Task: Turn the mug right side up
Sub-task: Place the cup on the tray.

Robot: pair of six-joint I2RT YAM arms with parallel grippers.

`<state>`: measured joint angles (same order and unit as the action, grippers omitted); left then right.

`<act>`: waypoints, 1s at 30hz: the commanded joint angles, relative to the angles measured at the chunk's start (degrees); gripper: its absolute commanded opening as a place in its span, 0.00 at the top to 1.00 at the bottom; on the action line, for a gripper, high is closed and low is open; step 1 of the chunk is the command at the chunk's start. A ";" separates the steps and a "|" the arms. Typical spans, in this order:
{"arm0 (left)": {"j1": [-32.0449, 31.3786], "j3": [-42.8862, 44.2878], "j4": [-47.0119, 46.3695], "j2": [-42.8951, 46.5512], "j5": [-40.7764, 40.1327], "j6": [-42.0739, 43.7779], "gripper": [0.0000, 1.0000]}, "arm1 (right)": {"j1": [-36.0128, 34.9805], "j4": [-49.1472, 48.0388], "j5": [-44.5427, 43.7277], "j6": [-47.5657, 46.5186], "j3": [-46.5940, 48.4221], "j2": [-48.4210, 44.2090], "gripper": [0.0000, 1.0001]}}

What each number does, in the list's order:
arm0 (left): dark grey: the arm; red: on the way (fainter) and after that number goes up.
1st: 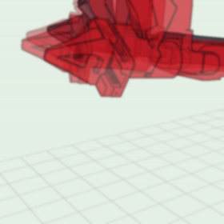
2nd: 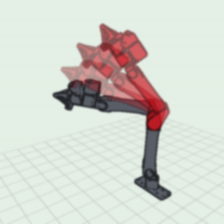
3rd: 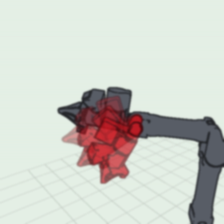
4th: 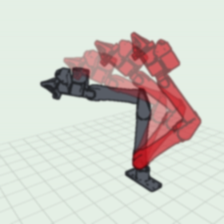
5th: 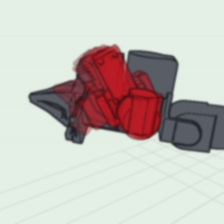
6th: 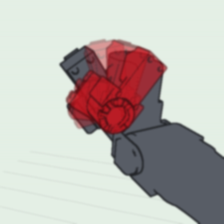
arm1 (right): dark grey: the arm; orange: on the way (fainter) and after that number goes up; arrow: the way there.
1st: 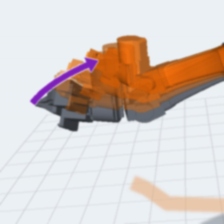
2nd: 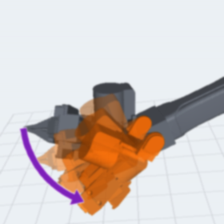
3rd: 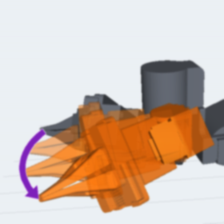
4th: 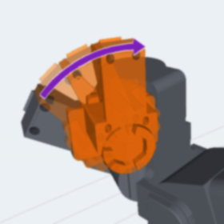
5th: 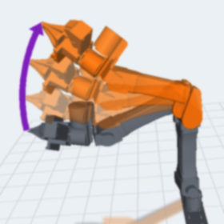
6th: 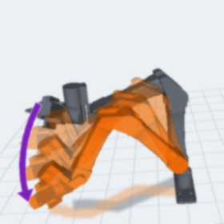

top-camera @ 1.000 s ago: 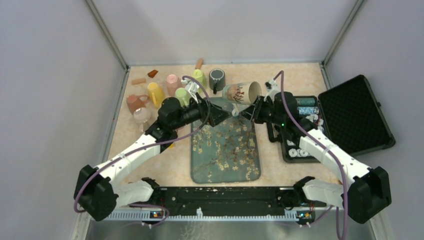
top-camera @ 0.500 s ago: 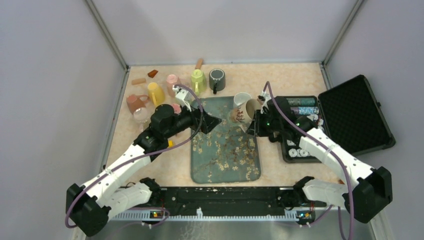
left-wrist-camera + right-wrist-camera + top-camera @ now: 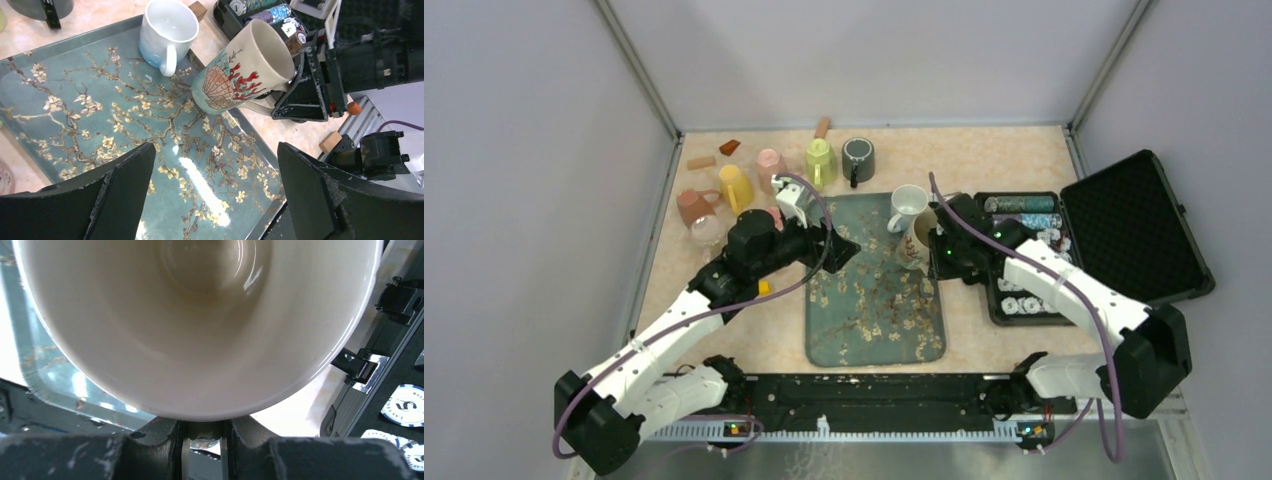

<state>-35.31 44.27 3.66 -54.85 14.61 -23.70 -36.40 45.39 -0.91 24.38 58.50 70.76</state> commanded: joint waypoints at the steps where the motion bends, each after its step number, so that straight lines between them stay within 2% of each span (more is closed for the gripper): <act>1: 0.05 3.38 2.06 2.55 -1.81 2.61 0.02 | -1.87 -3.79 -6.23 -1.84 4.85 2.34 1.00; 6: 0.01 3.78 3.89 3.19 -2.78 3.66 0.02 | -3.47 -2.74 -11.01 -2.11 6.49 6.38 1.00; 24: 0.03 3.59 4.89 3.90 -4.49 3.93 0.02 | -3.68 -1.77 -12.57 -3.45 11.78 14.90 0.99; 27: -0.02 3.43 4.88 4.05 -4.64 4.09 0.02 | -3.67 -1.92 -12.46 -3.53 12.09 15.52 0.93; 30: 0.02 3.25 4.87 4.13 -4.60 4.06 0.02 | -3.65 -2.05 -12.42 -3.54 12.41 16.08 0.82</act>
<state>-35.31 46.02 9.74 -51.90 10.74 -20.73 -39.38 46.54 -11.20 21.45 66.54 87.15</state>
